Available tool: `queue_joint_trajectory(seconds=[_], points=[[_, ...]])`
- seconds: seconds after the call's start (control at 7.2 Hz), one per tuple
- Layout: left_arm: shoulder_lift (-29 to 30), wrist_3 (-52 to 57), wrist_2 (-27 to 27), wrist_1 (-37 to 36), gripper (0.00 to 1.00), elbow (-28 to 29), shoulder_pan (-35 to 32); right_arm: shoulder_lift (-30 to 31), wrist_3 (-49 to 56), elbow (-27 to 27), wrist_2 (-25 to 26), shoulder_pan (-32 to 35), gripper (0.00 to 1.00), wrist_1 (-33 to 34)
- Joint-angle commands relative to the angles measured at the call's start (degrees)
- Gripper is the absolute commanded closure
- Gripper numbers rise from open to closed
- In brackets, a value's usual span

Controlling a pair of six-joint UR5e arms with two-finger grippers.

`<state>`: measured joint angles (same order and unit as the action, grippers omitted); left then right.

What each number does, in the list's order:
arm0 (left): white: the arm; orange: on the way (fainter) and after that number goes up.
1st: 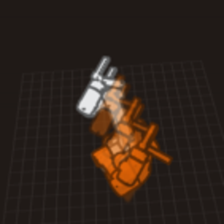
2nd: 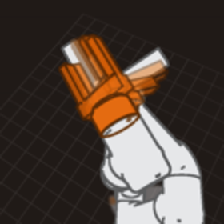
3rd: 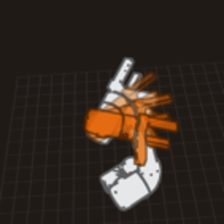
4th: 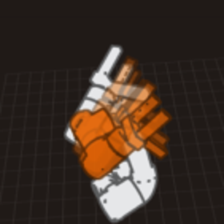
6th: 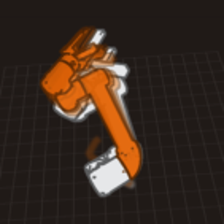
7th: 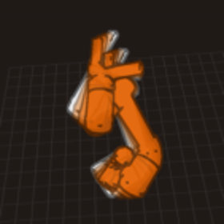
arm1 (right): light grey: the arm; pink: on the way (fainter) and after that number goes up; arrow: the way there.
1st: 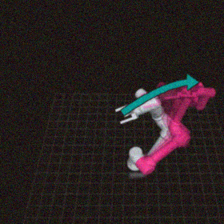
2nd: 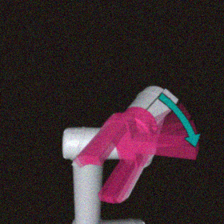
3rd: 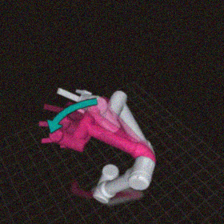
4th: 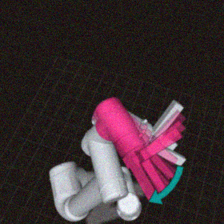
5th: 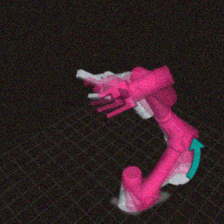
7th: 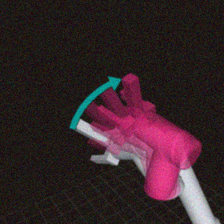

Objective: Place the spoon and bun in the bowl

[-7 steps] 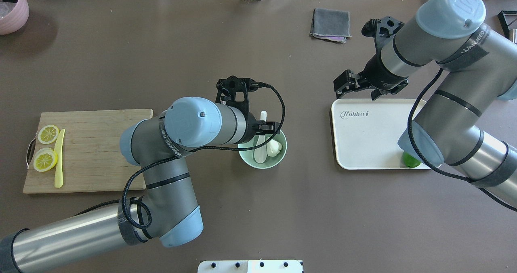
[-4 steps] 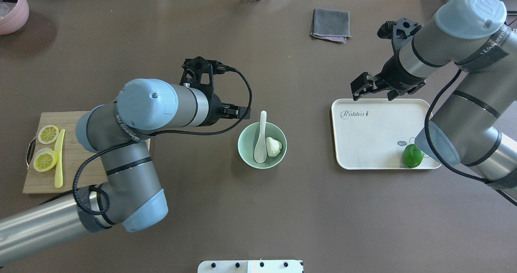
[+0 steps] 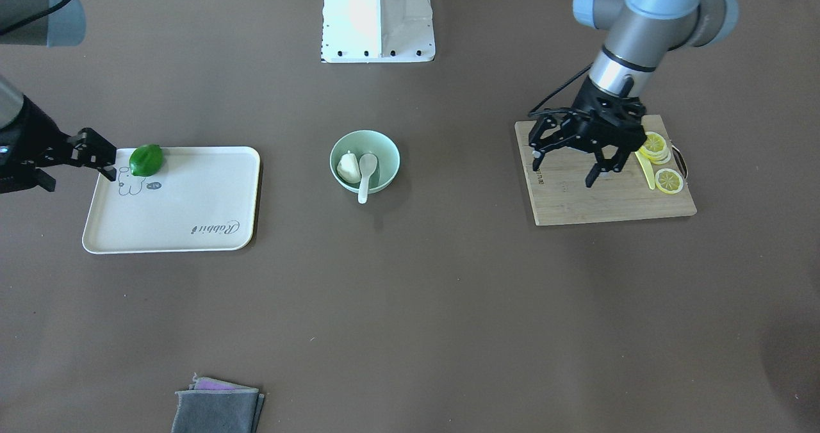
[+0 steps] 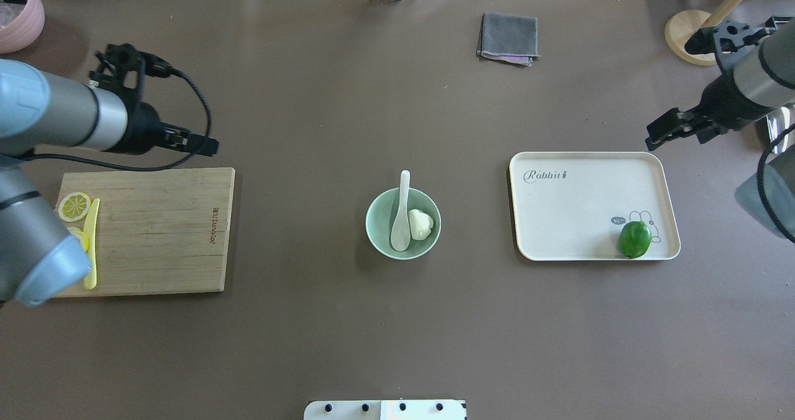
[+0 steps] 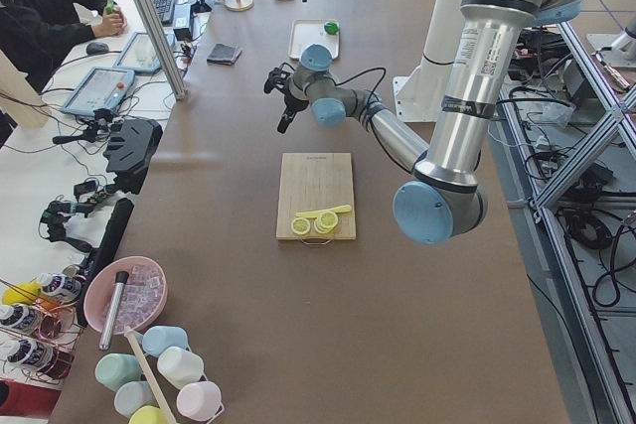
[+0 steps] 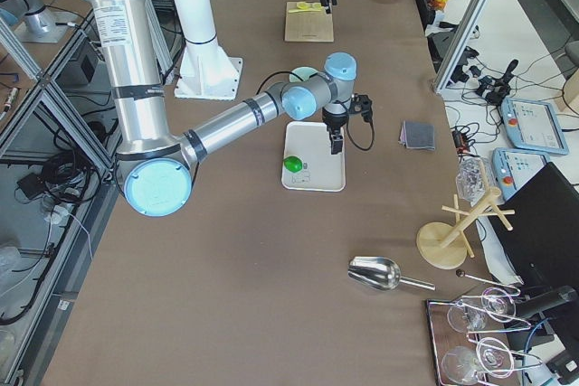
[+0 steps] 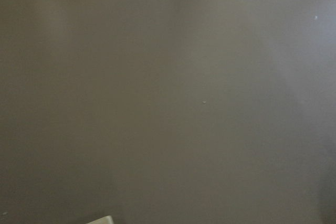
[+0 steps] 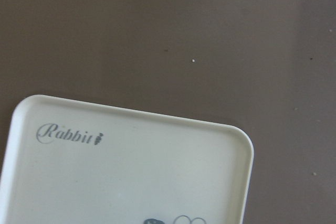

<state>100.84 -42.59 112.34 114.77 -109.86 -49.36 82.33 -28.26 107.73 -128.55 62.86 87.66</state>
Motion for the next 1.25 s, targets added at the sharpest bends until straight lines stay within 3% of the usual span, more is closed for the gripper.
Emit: queue_joint_trajectory(seconds=[0.0,0.42,1.11], points=[[-8.53,16.15,13.48,0.10,0.02,1.30,-16.57,5.97,13.44,-2.26,-3.80,9.17,0.00,-0.21],[-15.67,29.03,16.14,4.93,0.02,5.25,-30.33,6.79,14.11,-6.45,-2.68,13.23,0.00,-1.17],[-19.72,29.32,15.18,3.71,0.02,9.38,-33.06,10.30,17.95,-8.06,-4.61,21.60,0.00,0.22]])
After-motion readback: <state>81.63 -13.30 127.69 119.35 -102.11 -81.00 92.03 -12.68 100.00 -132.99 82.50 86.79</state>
